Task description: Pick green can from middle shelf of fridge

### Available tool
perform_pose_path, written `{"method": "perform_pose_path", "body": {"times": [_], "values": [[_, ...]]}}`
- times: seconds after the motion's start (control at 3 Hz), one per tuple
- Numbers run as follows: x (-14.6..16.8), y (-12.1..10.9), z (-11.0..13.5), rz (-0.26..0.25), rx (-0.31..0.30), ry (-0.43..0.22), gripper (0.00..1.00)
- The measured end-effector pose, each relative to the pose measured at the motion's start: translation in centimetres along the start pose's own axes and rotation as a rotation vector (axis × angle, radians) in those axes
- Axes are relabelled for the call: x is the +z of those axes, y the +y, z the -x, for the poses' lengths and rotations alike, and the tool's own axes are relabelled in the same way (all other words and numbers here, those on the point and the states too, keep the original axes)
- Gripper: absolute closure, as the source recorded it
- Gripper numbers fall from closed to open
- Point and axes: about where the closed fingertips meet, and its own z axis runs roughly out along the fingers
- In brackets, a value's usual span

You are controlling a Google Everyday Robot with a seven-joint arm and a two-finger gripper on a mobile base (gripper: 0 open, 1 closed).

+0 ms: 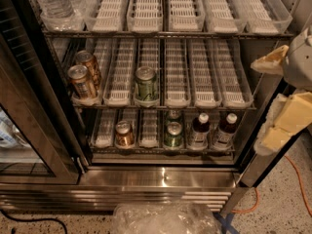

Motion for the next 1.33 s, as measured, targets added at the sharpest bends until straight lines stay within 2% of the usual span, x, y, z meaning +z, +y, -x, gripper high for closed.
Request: {"method": "perform_pose_path", "body": {"times": [0.33, 0.67, 1.0, 1.33], "values": [[3.1, 3.2, -0.2, 0.053, 0.009, -0.159, 0.0], [7.0, 6.3, 1.4, 0.155, 0.053, -0.347, 0.0], [8.8, 6.7, 5.2, 0.256, 0.099, -0.586, 0.0], [8.0, 6.8, 7.3, 0.288, 0.118, -0.668, 0.0]]}}
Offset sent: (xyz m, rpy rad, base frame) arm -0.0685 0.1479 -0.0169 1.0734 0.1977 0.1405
